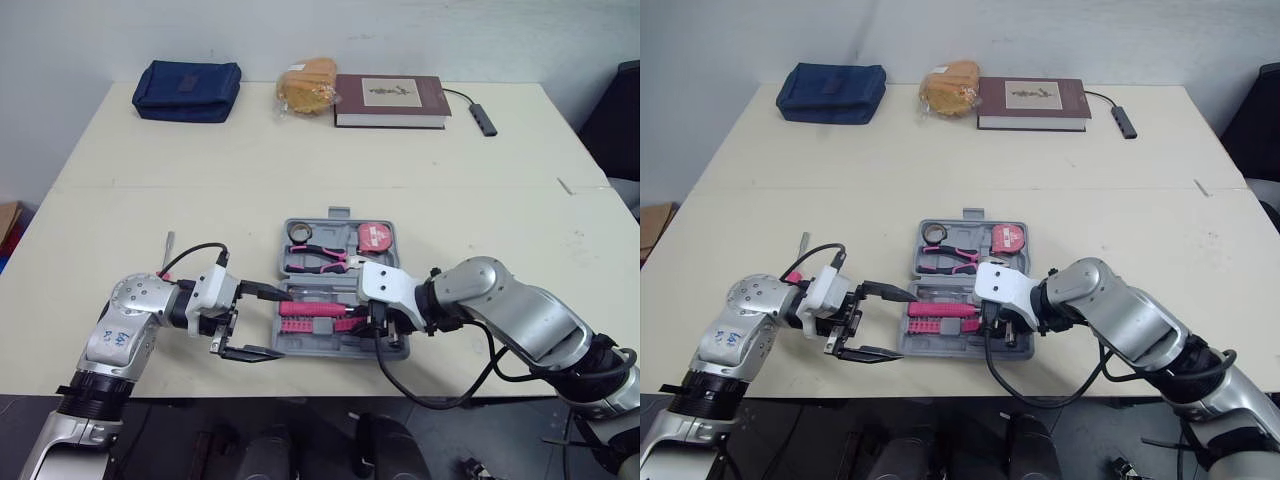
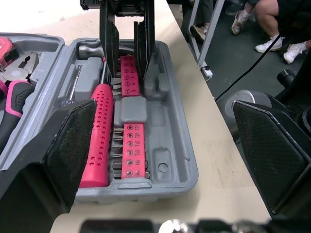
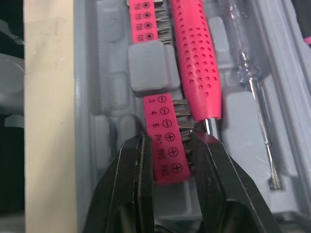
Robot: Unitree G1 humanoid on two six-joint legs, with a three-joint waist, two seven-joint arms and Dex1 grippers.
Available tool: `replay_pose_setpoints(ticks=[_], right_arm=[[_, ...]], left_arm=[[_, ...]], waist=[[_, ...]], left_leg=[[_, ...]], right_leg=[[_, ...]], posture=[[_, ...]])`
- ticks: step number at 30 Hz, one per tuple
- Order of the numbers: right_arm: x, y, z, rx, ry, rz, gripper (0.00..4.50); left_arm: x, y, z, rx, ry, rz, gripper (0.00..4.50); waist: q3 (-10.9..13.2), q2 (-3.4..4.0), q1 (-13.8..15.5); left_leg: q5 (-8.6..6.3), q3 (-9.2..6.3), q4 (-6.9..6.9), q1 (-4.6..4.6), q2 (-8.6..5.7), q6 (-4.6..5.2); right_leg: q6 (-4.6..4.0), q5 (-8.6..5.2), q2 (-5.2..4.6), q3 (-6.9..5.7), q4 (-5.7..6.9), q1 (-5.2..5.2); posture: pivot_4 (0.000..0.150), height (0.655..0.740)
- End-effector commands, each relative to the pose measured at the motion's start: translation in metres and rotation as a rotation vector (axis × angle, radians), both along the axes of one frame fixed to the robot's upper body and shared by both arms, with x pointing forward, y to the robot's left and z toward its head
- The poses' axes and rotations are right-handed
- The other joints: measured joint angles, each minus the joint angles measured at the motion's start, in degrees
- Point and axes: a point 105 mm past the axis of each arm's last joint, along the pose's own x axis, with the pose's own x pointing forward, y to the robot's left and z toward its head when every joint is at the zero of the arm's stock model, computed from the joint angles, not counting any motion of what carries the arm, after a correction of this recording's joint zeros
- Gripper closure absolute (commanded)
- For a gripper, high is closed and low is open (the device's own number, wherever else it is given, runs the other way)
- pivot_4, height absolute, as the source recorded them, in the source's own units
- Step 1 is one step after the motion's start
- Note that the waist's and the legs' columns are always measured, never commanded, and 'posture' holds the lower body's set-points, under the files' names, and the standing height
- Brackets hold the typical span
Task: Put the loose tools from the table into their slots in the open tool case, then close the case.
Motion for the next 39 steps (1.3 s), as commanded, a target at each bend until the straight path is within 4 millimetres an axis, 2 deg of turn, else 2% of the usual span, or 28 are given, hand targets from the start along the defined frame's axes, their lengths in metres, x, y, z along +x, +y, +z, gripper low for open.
replay_pose_setpoints(ticks=[1, 5, 18, 20, 21, 22, 23, 25, 26, 29, 32, 35, 39], right_arm=[[-0.01, 0.006, 0.001, 0.002, 0.023, 0.045, 3.75], [-0.006, 0.002, -0.001, -0.01, 0.041, 0.02, 3.75], [-0.003, 0.01, -0.006, 0.008, 0.033, -0.007, 3.75], [-0.005, 0.01, 0.0, 0.039, 0.028, -0.016, 2.7], [-0.006, 0.008, 0.003, 0.043, 0.015, -0.008, 2.0], [-0.009, 0.006, 0.004, 0.041, 0.007, 0.004, 1.82], [-0.011, 0.004, 0.005, 0.036, 0.003, 0.014, 1.45], [-0.014, 0.002, 0.011, 0.052, -0.018, 0.045, 0.38], [-0.015, 0.003, 0.016, 0.079, -0.038, 0.06, 0.05], [-0.03, -0.007, 0.04, 0.207, -0.061, 0.148, 0.05], [-0.031, -0.012, 0.045, 0.292, -0.108, 0.15, 0.05], [-0.029, -0.014, 0.041, 0.387, -0.122, 0.122, 0.83], [-0.013, -0.017, 0.026, 0.38, -0.179, 0.071, 2.65]], left_arm=[[-0.004, -0.003, 0.002, 0.003, -0.013, -0.013, 0.0], [-0.005, -0.004, 0.0, 0.003, -0.006, -0.016, 0.0], [-0.005, -0.006, -0.001, -0.001, -0.006, -0.015, 0.0], [-0.004, -0.006, 0.0, -0.002, -0.007, -0.012, 0.0], [-0.005, -0.006, -0.001, -0.003, -0.006, -0.01, 0.0], [-0.005, -0.006, -0.001, -0.003, -0.006, -0.01, 0.0], [-0.005, -0.006, -0.001, -0.003, -0.005, -0.01, 0.0], [-0.005, -0.005, -0.001, -0.002, -0.004, -0.008, 0.0], [-0.006, -0.005, -0.001, -0.002, -0.004, -0.007, 0.0], [-0.005, -0.004, -0.001, -0.004, -0.005, 0.0, 0.0], [-0.004, -0.003, -0.001, -0.005, -0.01, 0.008, 0.0], [-0.001, -0.004, 0.0, -0.011, -0.026, 0.017, 0.0], [0.0, -0.005, 0.0, -0.013, -0.029, 0.009, 0.0]], waist=[[0.0, 0.0, 0.01], [0.0, 0.0, 0.01], [0.0, 0.0, -0.39], [0.0, -0.01, -0.38], [0.0, 0.0, -0.34], [0.0, 0.0, -0.27], [0.0, 0.0, -0.13], [0.0, -0.01, 0.01], [0.0, -0.02, 0.01], [0.02, -0.04, 0.4], [0.01, -0.09, 0.32], [0.01, -0.11, 0.29], [0.01, -0.1, 0.02]], left_leg=[[0.0, 0.0, 0.0, 0.0, -0.01, 0.0], [0.0, 0.0, 0.01, 0.0, -0.01, 0.0], [-0.01, 0.01, 0.01, 0.02, 0.08, -0.04], [-0.01, 0.01, 0.01, 0.02, 0.08, -0.04], [-0.01, 0.01, 0.01, 0.02, 0.08, -0.04], [-0.01, 0.01, 0.01, 0.02, 0.08, -0.04], [-0.01, 0.01, 0.01, 0.02, 0.07, -0.04], [-0.02, 0.01, 0.0, 0.0, 0.0, -0.02], [-0.02, 0.01, 0.01, -0.01, 0.01, -0.01], [-0.03, -0.01, 0.0, -0.03, 0.01, 0.0], [-0.04, -0.03, 0.0, -0.06, -0.04, 0.04], [-0.05, -0.03, 0.0, -0.02, -0.02, 0.05], [-0.04, 0.07, 0.0, 0.04, -0.04, 0.05]], right_leg=[[0.0, 0.0, 0.0, 0.0, 0.0, 0.0], [0.0, 0.0, 0.0, 0.0, 0.02, 0.0], [-0.01, 0.0, 0.02, 0.01, 0.05, 0.0], [-0.01, -0.01, 0.01, 0.01, 0.05, 0.0], [-0.01, -0.01, 0.01, 0.01, 0.04, 0.0], [-0.01, -0.01, 0.01, 0.01, 0.04, 0.0], [-0.01, -0.01, 0.01, 0.01, 0.04, 0.0], [-0.01, -0.01, 0.01, 0.01, 0.0, -0.01], [-0.01, 0.0, 0.01, 0.01, -0.02, -0.01], [0.0, 0.0, 0.01, -0.01, -0.05, 0.0], [0.04, 0.02, 0.06, -0.04, -0.08, 0.01], [0.08, 0.04, 0.04, -0.04, -0.13, 0.08], [0.09, 0.05, 0.1, 0.05, -0.06, 0.07]], posture=[[0.15, 0.74], [0.15, 0.74], [0.15, 0.74], [0.15, 0.74], [0.15, 0.74], [0.15, 0.74], [0.15, 0.74], [0.15, 0.74], [0.15, 0.74], [0.15, 0.74], [0.15, 0.74], [0.15, 0.74], [0.15, 0.74]])
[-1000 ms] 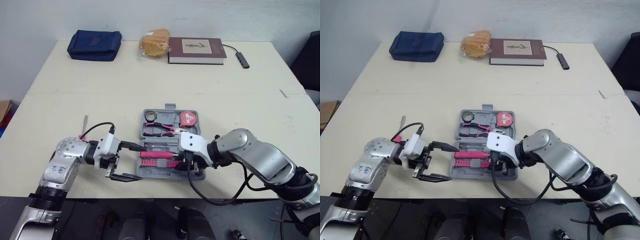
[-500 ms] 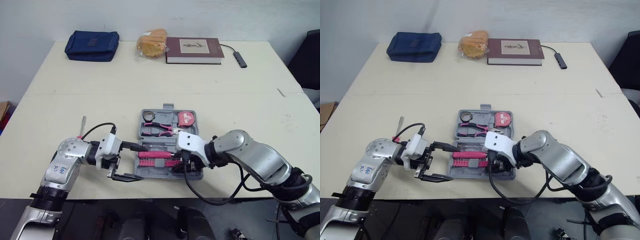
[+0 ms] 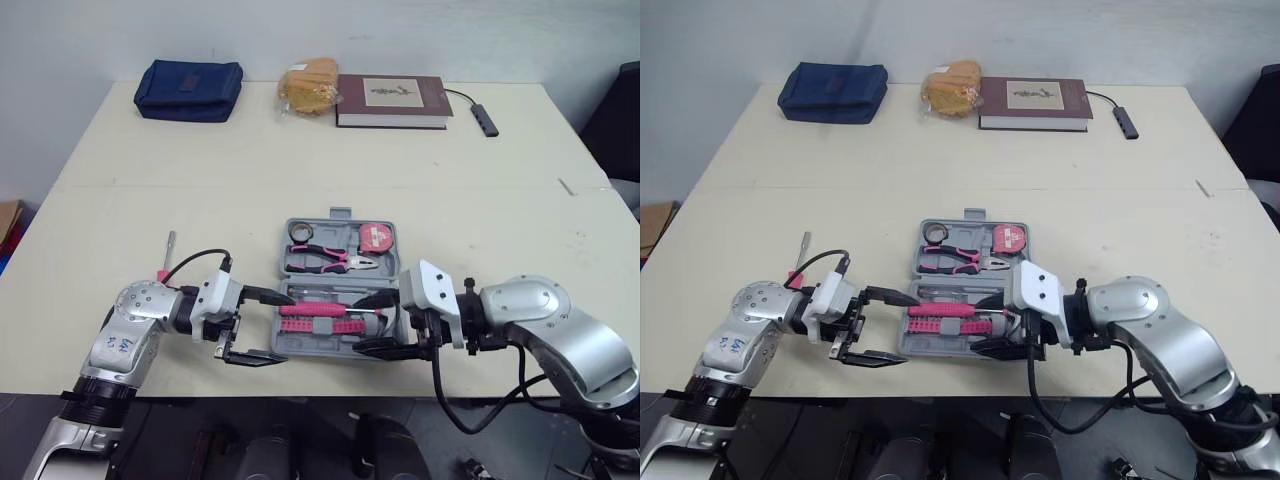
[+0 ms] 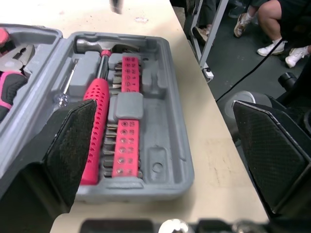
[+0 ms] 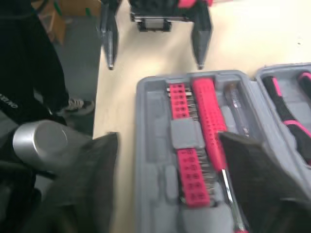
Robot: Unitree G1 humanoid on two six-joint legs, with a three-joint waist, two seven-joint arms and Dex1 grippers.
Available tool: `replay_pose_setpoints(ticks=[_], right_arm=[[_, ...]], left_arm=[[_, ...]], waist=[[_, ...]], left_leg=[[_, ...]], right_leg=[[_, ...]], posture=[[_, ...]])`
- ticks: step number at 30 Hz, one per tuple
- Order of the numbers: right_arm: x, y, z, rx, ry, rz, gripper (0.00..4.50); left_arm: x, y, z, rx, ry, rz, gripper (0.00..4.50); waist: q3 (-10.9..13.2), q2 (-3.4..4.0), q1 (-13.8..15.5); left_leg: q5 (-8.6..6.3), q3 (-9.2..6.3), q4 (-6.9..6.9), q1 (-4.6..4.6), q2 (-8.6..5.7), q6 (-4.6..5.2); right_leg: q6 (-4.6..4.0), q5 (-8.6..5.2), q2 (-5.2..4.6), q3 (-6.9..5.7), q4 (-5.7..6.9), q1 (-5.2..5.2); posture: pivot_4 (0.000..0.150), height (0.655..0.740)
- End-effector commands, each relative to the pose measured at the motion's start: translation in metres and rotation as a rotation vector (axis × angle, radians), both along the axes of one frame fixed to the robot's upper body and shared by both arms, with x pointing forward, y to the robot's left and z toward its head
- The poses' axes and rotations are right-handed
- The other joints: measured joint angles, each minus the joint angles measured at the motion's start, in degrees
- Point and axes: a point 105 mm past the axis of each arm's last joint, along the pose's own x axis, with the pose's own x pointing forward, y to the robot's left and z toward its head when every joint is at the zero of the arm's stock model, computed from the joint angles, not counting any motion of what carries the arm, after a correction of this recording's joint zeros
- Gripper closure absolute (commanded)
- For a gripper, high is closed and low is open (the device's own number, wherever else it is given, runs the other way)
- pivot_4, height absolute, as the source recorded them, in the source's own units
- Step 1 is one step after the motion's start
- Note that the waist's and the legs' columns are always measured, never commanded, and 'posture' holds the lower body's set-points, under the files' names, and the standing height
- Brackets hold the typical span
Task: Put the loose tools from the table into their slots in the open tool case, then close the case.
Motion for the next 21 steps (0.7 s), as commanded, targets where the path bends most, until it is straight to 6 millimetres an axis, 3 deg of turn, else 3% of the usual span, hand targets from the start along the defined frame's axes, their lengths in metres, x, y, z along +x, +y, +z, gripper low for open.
replay_pose_setpoints(ticks=[1, 3, 4, 16, 21], right_arm=[[0.01, 0.0, -0.004, 0.013, -0.068, -0.026, 3.12], [0.013, -0.001, -0.014, 0.0, -0.072, -0.042, 4.21], [0.016, -0.001, -0.019, 0.011, -0.058, -0.061, 4.47], [0.011, -0.008, -0.066, -0.148, -0.006, -0.099, 4.47], [0.015, -0.006, -0.065, -0.135, -0.017, -0.15, 4.47]], left_arm=[[0.001, -0.002, 0.008, -0.004, -0.049, -0.014, 0.0], [0.002, -0.002, 0.009, -0.003, -0.053, -0.014, 0.0], [0.003, -0.001, 0.009, -0.002, -0.055, -0.013, 0.0], [0.003, 0.003, 0.008, 0.01, -0.046, -0.005, 0.0], [0.006, 0.006, 0.008, 0.012, -0.066, 0.011, 0.0]], waist=[[0.0, 0.0, 0.04], [0.0, 0.0, 0.09], [0.0, 0.0, 0.14], [0.0, 0.0, 0.16], [-0.01, -0.02, 0.15]], left_leg=[[0.0, 0.02, 0.0, 0.01, 0.0, 0.0], [0.0, 0.0, -0.01, 0.02, 0.01, 0.0], [0.0, 0.0, -0.02, 0.01, 0.02, 0.0], [0.01, -0.01, 0.01, 0.02, 0.0, 0.02], [0.01, -0.02, 0.01, 0.07, 0.0, 0.02]], right_leg=[[0.0, 0.0, 0.02, 0.01, 0.01, 0.0], [0.0, 0.0, 0.03, 0.01, 0.02, -0.01], [-0.01, 0.0, 0.05, 0.0, 0.01, -0.01], [0.0, 0.0, 0.04, 0.01, 0.01, 0.01], [0.0, 0.0, -0.03, 0.03, 0.01, 0.05]], posture=[[0.15, 0.74], [0.15, 0.74], [0.15, 0.74], [0.15, 0.74], [0.15, 0.74]])
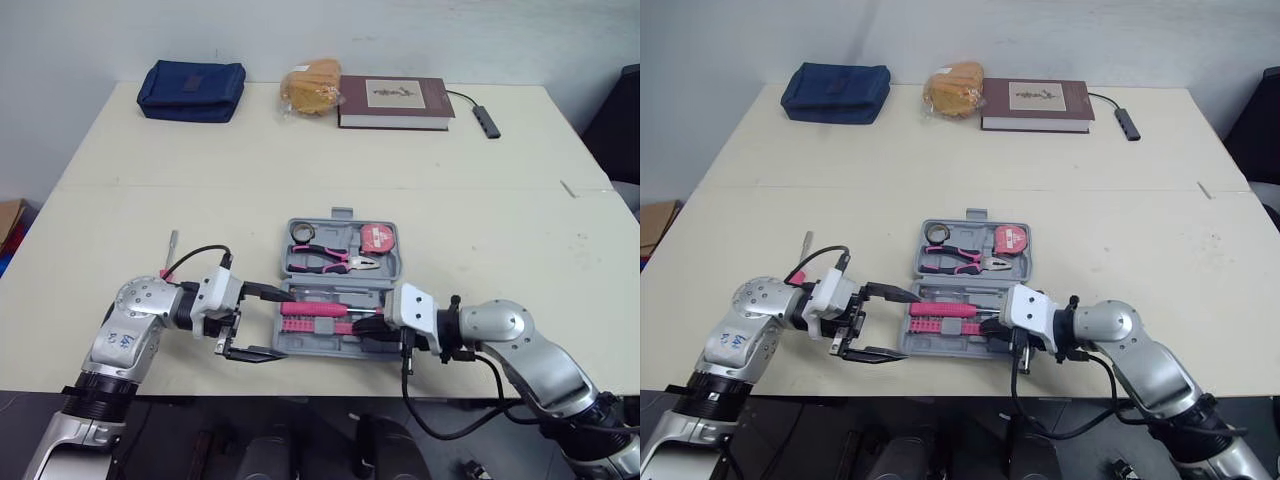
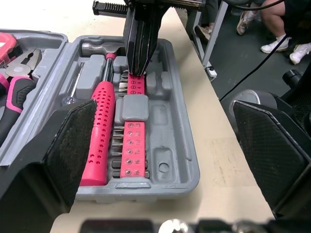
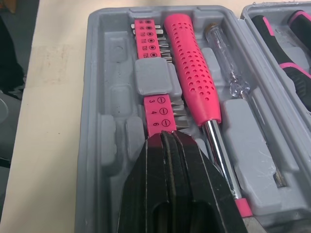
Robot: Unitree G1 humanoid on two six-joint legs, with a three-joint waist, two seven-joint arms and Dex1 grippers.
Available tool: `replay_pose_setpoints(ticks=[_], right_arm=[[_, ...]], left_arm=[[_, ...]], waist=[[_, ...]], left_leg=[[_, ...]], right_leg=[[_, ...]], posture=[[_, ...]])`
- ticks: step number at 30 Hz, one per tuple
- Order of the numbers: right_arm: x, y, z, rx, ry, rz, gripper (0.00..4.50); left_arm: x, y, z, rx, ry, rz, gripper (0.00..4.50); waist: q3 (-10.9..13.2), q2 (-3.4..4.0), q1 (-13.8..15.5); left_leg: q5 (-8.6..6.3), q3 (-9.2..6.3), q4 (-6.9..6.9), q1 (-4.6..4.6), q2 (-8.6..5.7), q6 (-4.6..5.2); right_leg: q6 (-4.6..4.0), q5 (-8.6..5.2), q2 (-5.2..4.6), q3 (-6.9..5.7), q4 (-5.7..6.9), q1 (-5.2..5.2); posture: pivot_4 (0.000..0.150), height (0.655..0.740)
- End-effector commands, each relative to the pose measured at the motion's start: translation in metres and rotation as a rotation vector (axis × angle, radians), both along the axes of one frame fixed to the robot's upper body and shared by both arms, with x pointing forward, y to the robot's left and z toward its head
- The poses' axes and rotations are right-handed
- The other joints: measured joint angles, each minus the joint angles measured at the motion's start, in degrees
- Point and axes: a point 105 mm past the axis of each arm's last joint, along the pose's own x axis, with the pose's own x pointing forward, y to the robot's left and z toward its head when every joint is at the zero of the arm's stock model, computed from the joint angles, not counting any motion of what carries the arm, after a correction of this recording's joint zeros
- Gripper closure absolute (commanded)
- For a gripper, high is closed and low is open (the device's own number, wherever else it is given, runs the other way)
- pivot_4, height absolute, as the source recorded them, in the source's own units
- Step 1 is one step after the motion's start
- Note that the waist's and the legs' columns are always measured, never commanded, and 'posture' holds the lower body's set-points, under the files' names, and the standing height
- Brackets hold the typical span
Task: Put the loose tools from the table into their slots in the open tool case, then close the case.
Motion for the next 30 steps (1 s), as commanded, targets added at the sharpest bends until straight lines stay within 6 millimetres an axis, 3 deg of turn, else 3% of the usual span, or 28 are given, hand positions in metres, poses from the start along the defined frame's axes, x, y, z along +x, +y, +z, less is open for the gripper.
replay_pose_setpoints(ticks=[1, 4, 8, 11, 12, 13, 17, 21, 25, 30], right_arm=[[-0.002, -0.001, -0.004, 0.026, 0.016, -0.029, 4.47], [-0.011, -0.009, 0.033, 0.202, -0.127, -0.002, 4.47], [-0.025, -0.036, 0.039, 0.152, -0.211, 0.013, 4.47], [-0.025, -0.077, 0.061, 0.219, -0.259, -0.158, 4.47], [-0.032, -0.101, 0.066, 0.198, -0.325, -0.212, 4.47], [-0.037, -0.12, 0.07, 0.172, -0.385, -0.269, 3.84], [-0.064, -0.173, 0.063, -0.01, -0.446, -0.371, 2.26], [-0.083, -0.233, 0.067, -0.042, -0.498, -0.615, 0.21], [-0.116, -0.292, 0.049, -0.095, -0.476, -0.84, 0.04], [-0.145, -0.32, 0.027, -0.128, -0.435, -0.961, 0.04]], left_arm=[[0.004, 0.005, 0.007, -0.011, -0.047, 0.024, 0.0], [0.009, 0.017, 0.014, -0.025, -0.06, 0.085, 0.0], [0.011, 0.038, 0.013, 0.035, -0.066, 0.149, 0.0], [0.026, 0.083, 0.026, 0.042, -0.099, 0.37, 0.0], [0.029, 0.11, 0.031, 0.045, -0.11, 0.481, 0.0], [0.028, 0.127, 0.034, 0.049, -0.117, 0.547, 0.0], [0.014, 0.18, 0.035, 0.056, -0.103, 0.774, 0.0], [0.009, 0.229, 0.036, 0.015, -0.124, 1.029, 0.0], [-0.01, 0.277, 0.008, 0.049, 0.016, 1.265, 0.0], [-0.014, 0.3, 0.008, 0.01, 0.036, 1.425, 0.0]], waist=[[0.0, 0.0, 0.0], [0.01, 0.01, 0.13], [0.02, 0.02, 0.13], [0.03, 0.02, 0.18], [0.04, 0.0, 0.2], [0.04, 0.01, 0.18], [0.05, 0.02, 0.05], [0.05, -0.01, 0.0], [0.04, -0.03, 0.0], [0.05, -0.02, -0.15]], left_leg=[[0.0, 0.0, 0.0, 0.01, 0.01, 0.0], [-0.01, -0.01, -0.02, 0.01, 0.03, -0.01], [-0.03, 0.01, -0.04, -0.05, -0.07, 0.04], [-0.08, 0.04, -0.03, -0.02, -0.06, 0.13], [-0.08, 0.03, -0.04, -0.02, -0.06, 0.13], [-0.08, 0.02, -0.04, -0.02, 0.0, 0.12], [-0.11, 0.15, -0.31, 0.09, -0.05, 0.15], [-0.13, 0.23, -0.68, 0.31, -0.07, 0.19], [-0.16, 0.21, -0.78, 0.33, -0.07, 0.15], [-0.18, 0.26, -0.93, 0.36, -0.06, 0.11]], right_leg=[[0.0, 0.0, -0.07, 0.0, 0.01, 0.01], [-0.01, 0.0, -0.17, -0.02, 0.0, 0.01], [0.02, 0.01, 0.04, -0.03, -0.05, -0.01], [0.11, 0.06, 0.03, 0.0, -0.13, 0.05], [0.11, 0.06, 0.02, 0.01, -0.12, 0.04], [0.11, 0.06, 0.02, 0.01, -0.13, 0.04], [0.11, 0.06, 0.07, 0.01, -0.27, 0.05], [0.2, 0.1, -0.16, 0.14, -0.62, 0.2], [0.22, 0.11, -0.3, 0.16, -0.62, 0.16], [0.17, 0.08, -0.31, 0.17, -0.66, 0.13]], posture=[[0.15, 0.74], [0.15, 0.74], [0.15, 0.74], [0.15, 0.74], [0.15, 0.74], [0.15, 0.74], [0.15, 0.74], [0.15, 0.74], [0.15, 0.74], [0.15, 0.74]])
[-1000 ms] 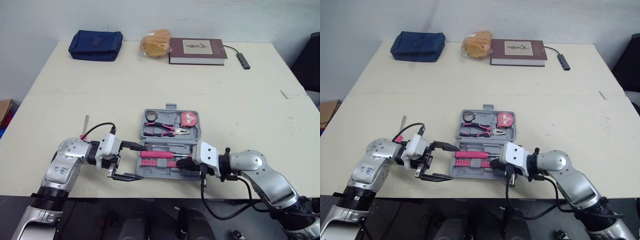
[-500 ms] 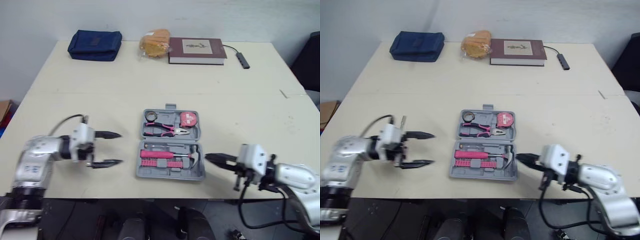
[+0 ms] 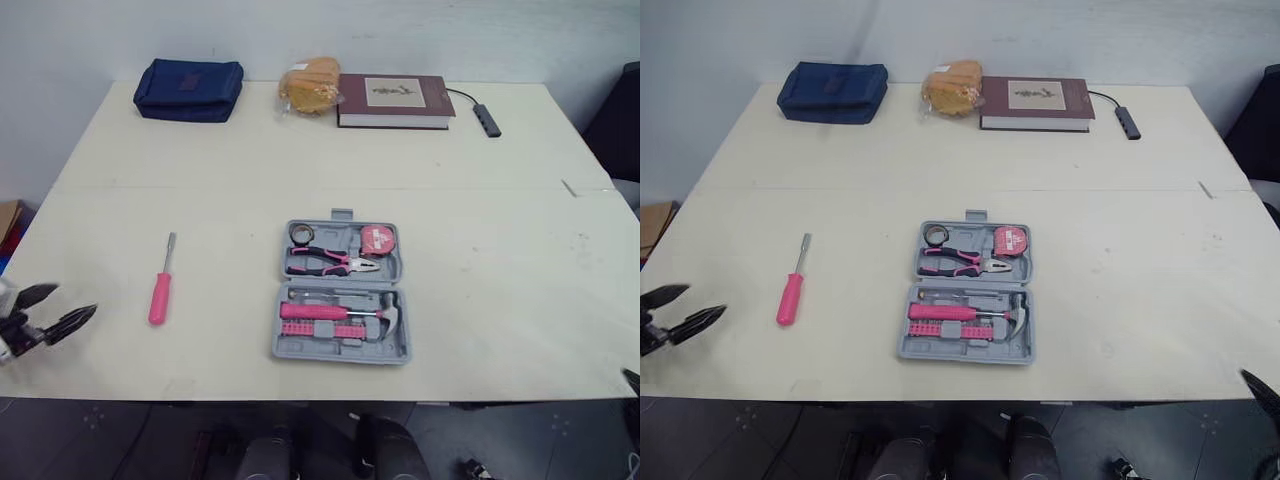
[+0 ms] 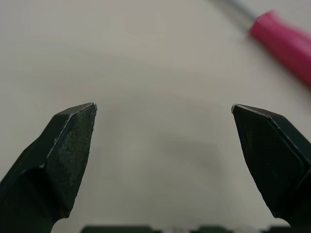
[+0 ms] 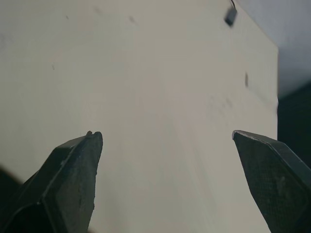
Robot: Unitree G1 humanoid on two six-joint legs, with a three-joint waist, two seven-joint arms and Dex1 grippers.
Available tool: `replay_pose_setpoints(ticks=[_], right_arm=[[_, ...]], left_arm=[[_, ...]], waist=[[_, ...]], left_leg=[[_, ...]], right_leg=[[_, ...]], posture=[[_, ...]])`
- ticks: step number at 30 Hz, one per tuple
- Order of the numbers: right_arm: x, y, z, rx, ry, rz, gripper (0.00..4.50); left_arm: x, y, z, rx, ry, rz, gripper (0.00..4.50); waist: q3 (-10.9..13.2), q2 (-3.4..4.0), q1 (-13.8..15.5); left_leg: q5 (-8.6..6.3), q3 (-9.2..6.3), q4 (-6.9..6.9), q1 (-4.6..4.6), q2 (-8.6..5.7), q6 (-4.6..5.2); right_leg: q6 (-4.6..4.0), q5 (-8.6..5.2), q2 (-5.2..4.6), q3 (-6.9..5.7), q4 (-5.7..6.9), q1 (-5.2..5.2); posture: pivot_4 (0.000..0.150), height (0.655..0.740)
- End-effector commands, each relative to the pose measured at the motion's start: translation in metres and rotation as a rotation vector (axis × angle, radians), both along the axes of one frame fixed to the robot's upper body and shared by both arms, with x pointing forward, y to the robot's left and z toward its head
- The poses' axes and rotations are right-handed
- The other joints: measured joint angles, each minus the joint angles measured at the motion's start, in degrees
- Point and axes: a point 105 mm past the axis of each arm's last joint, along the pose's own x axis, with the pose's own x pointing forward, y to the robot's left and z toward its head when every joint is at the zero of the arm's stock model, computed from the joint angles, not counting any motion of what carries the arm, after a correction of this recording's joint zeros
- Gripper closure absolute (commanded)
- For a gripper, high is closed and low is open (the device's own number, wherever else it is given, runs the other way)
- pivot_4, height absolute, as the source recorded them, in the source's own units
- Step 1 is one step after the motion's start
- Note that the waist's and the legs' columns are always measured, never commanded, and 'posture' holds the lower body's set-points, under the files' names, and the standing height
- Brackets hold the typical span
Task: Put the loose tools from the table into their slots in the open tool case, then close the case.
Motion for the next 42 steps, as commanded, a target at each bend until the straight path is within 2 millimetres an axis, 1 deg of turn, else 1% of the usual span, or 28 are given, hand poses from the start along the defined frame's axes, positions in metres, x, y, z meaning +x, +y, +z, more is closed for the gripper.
replay_pose_setpoints(ticks=[1, 4, 6, 7, 9, 10, 13, 15, 16, 17, 18, 19, 20, 21, 23, 24, 26, 27, 28, 31, 32, 33, 35, 36, 37, 38, 41, 42], right_arm=[[-0.015, -0.015, -0.001, -0.036, -0.017, -0.065, 0.04], [-0.018, -0.02, -0.007, -0.005, -0.038, -0.098, 0.04], [-0.012, -0.013, -0.008, 0.012, -0.056, -0.065, 0.04], [-0.004, -0.006, -0.006, 0.03, -0.077, -0.032, 0.04], [0.017, 0.02, 0.003, 0.08, -0.144, 0.074, 0.04], [0.029, 0.039, 0.01, 0.113, -0.177, 0.149, 0.04], [0.052, 0.09, 0.026, 0.209, -0.22, 0.345, 0.04], [0.058, 0.124, 0.033, 0.257, -0.166, 0.486, 0.04], [0.061, 0.14, 0.038, 0.259, -0.156, 0.553, 0.04], [0.063, 0.15, 0.042, 0.258, -0.153, 0.591, 0.04], [0.068, 0.167, 0.05, 0.257, -0.159, 0.664, 0.04], [0.07, 0.178, 0.055, 0.256, -0.16, 0.71, 0.04], [0.075, 0.19, 0.062, 0.258, -0.169, 0.761, 0.04], [0.079, 0.204, 0.066, 0.255, -0.167, 0.82, 0.04], [0.082, 0.219, 0.07, 0.25, -0.159, 0.887, 0.04], [0.083, 0.223, 0.07, 0.248, -0.154, 0.905, 0.04], [0.086, 0.23, 0.073, 0.253, -0.155, 0.925, 0.04], [0.088, 0.232, 0.074, 0.255, -0.156, 0.93, 0.04], [0.089, 0.235, 0.075, 0.25, -0.155, 0.945, 0.04], [0.089, 0.245, 0.08, 0.233, -0.168, 0.998, 0.0], [0.089, 0.247, 0.081, 0.227, -0.175, 1.012, 0.0], [0.089, 0.25, 0.085, 0.215, -0.192, 1.025, 0.0], [0.089, 0.252, 0.088, 0.207, -0.194, 1.043, 0.0], [0.087, 0.254, 0.089, 0.197, -0.188, 1.058, 0.0], [0.086, 0.255, 0.089, 0.19, -0.182, 1.069, 0.0], [0.085, 0.254, 0.089, 0.185, -0.177, 1.072, 0.0], [0.084, 0.25, 0.087, 0.18, -0.159, 1.057, 0.0], [0.083, 0.248, 0.085, 0.179, -0.153, 1.051, 0.0]], left_arm=[[0.004, 0.015, 0.024, 0.01, -0.08, 0.092, 0.0], [0.007, 0.014, 0.027, 0.001, -0.093, 0.1, 0.0], [0.011, 0.009, 0.03, -0.004, -0.108, 0.085, 0.0], [0.013, 0.005, 0.029, -0.002, -0.106, 0.071, 0.0], [0.023, -0.01, 0.031, -0.021, -0.121, 0.045, 0.0], [0.029, -0.019, 0.034, -0.025, -0.129, 0.035, 0.0], [0.039, -0.049, 0.038, -0.073, -0.103, 0.001, 0.0], [0.04, -0.061, 0.035, -0.074, -0.022, 0.018, 0.0], [0.041, -0.068, 0.038, -0.085, -0.012, 0.012, 0.0], [0.042, -0.073, 0.041, -0.097, -0.008, 0.008, 0.0], [0.044, -0.082, 0.044, -0.125, 0.018, 0.009, 0.0], [0.045, -0.088, 0.046, -0.14, 0.039, 0.013, 0.0], [0.045, -0.097, 0.043, -0.135, 0.09, 0.023, 0.0], [0.045, -0.104, 0.037, -0.122, 0.156, 0.059, 0.0], [0.042, -0.115, 0.024, -0.103, 0.253, 0.112, 0.0], [0.041, -0.12, 0.02, -0.102, 0.286, 0.127, 0.0], [0.042, -0.131, 0.017, -0.122, 0.3, 0.135, 0.0], [0.043, -0.134, 0.016, -0.128, 0.3, 0.143, 0.0], [0.043, -0.135, 0.013, -0.131, 0.313, 0.162, 0.0], [0.038, -0.13, -0.003, -0.104, 0.385, 0.243, 0.83], [0.038, -0.13, -0.006, -0.107, 0.394, 0.25, 1.35], [0.037, -0.131, -0.008, -0.125, 0.402, 0.248, 1.7], [0.038, -0.133, -0.011, -0.128, 0.403, 0.235, 2.65], [0.039, -0.134, -0.013, -0.125, 0.404, 0.233, 3.04], [0.04, -0.134, -0.014, -0.122, 0.404, 0.232, 3.6], [0.041, -0.135, -0.014, -0.119, 0.403, 0.23, 3.97], [0.045, -0.135, -0.009, -0.105, 0.372, 0.212, 4.01], [0.049, -0.138, -0.002, -0.102, 0.327, 0.18, 4.01]], waist=[[-0.01, -0.02, -0.04], [-0.02, -0.04, -0.05], [0.0, 0.01, -0.09], [0.0, 0.02, -0.2], [0.0, 0.02, -0.33], [-0.01, 0.04, -0.36], [0.01, 0.08, -0.22], [0.01, 0.08, 0.08], [0.01, 0.08, 0.09], [0.01, 0.08, 0.12], [0.01, 0.07, 0.18], [0.0, 0.02, 0.21], [0.02, -0.01, 0.23], [0.03, -0.06, 0.22], [0.03, -0.09, 0.27], [0.02, -0.12, 0.4], [0.02, -0.11, 0.89], [0.03, -0.12, 1.04], [0.03, -0.14, 1.22], [0.03, -0.15, 1.47], [0.03, -0.15, 1.48], [0.03, -0.15, 1.48], [0.02, -0.14, 1.45], [0.02, -0.14, 1.47], [0.02, -0.14, 1.51], [0.02, -0.14, 1.63], [0.02, -0.14, 1.69], [0.02, -0.14, 1.73]], left_leg=[[-0.01, 0.01, 0.04, 0.0, -0.01, -0.01], [-0.16, 0.02, 0.09, 0.1, -0.05, -0.29], [-0.15, 0.07, 0.08, 0.26, -0.05, -0.33], [-0.15, 0.11, 0.07, 0.36, -0.03, -0.38], [-0.19, 0.2, 0.03, 0.51, 0.08, -0.5], [-0.2, 0.24, 0.02, 0.61, 0.11, -0.56], [-0.2, 0.36, 0.0, 0.71, 0.14, -0.62], [-0.22, 0.38, 0.01, 0.7, 0.2, -0.69], [-0.24, 0.37, 0.0, 0.68, 0.24, -0.73], [-0.24, 0.38, -0.01, 0.68, 0.25, -0.72], [-0.23, 0.38, 0.0, 0.68, 0.24, -0.7], [-0.22, 0.38, 0.0, 0.66, 0.24, -0.67], [-0.2, 0.38, 0.03, 0.63, 0.24, -0.62], [-0.21, 0.38, 0.09, 0.61, 0.21, -0.62], [-0.2, 0.38, 0.14, 0.66, 0.17, -0.61], [-0.2, 0.38, 0.13, 0.65, 0.15, -0.61], [-0.18, 0.33, 0.11, 0.64, 0.19, -0.6], [-0.06, 0.34, 0.1, 0.6, 0.19, -0.39], [-0.06, 0.34, 0.11, 0.56, 0.21, -0.4], [-0.02, 0.39, 0.17, 0.48, 0.21, -0.38], [-0.01, 0.4, 0.17, 0.48, 0.21, -0.38], [-0.01, 0.4, 0.17, 0.49, 0.21, -0.38], [-0.02, 0.45, 0.17, 0.54, 0.23, -0.38], [-0.01, 0.46, 0.17, 0.56, 0.22, -0.38], [-0.01, 0.47, 0.17, 0.58, 0.22, -0.39], [-0.01, 0.46, 0.17, 0.6, 0.22, -0.4], [0.0, 0.46, 0.17, 0.62, 0.2, -0.39], [0.01, 0.45, 0.17, 0.63, 0.2, -0.39]], right_leg=[[0.0, 0.0, -0.03, 0.02, 0.04, 0.0], [0.01, 0.03, -0.15, 0.13, -0.01, 0.04], [-0.01, 0.03, -0.17, 0.22, 0.05, 0.07], [-0.05, 0.01, -0.16, 0.27, 0.12, 0.1], [-0.17, -0.06, -0.11, 0.36, 0.21, 0.12], [-0.24, -0.1, -0.09, 0.41, 0.3, 0.12], [-0.37, -0.17, -0.08, 0.57, 0.54, 0.05], [-0.44, -0.21, -0.02, 0.58, 0.72, -0.01], [-0.45, -0.22, 0.05, 0.57, 0.79, -0.01], [-0.45, -0.22, 0.07, 0.57, 0.78, -0.01], [-0.45, -0.23, 0.06, 0.57, 0.79, 0.0], [-0.45, -0.22, 0.07, 0.56, 0.77, 0.0], [-0.45, -0.22, 0.08, 0.54, 0.77, 0.01], [-0.43, -0.21, 0.06, 0.55, 0.76, 0.01], [-0.39, -0.19, 0.03, 0.59, 0.77, 0.06], [-0.39, -0.19, 0.03, 0.59, 0.77, 0.05], [-0.42, -0.21, 0.1, 0.56, 0.8, 0.04], [-0.43, -0.23, 0.15, 0.54, 0.82, 0.0], [-0.43, -0.23, 0.21, 0.53, 0.8, -0.01], [-0.43, -0.23, 0.28, 0.54, 0.77, -0.06], [-0.43, -0.22, 0.29, 0.55, 0.76, -0.06], [-0.43, -0.22, 0.29, 0.55, 0.76, -0.05], [-0.43, -0.23, 0.3, 0.59, 0.77, -0.05], [-0.43, -0.23, 0.29, 0.61, 0.78, -0.04], [-0.43, -0.23, 0.28, 0.61, 0.79, -0.03], [-0.43, -0.23, 0.28, 0.61, 0.79, -0.01], [-0.43, -0.23, 0.21, 0.6, 0.79, 0.02], [-0.43, -0.23, 0.2, 0.6, 0.79, 0.02]], posture=[[0.15, 0.74], [0.15, 0.74], [0.15, 0.74], [0.15, 0.74], [0.15, 0.74], [0.15, 0.74], [0.15, 0.74], [0.15, 0.74], [0.15, 0.74], [0.15, 0.74], [0.15, 0.74], [0.15, 0.74], [0.15, 0.74], [0.15, 0.74], [0.15, 0.74], [0.15, 0.74], [0.15, 0.74], [0.15, 0.74], [0.15, 0.74], [0.15, 0.74], [0.15, 0.74], [0.15, 0.74], [0.15, 0.74], [0.15, 0.74], [0.15, 0.74], [0.15, 0.74], [0.15, 0.74], [0.15, 0.74]])
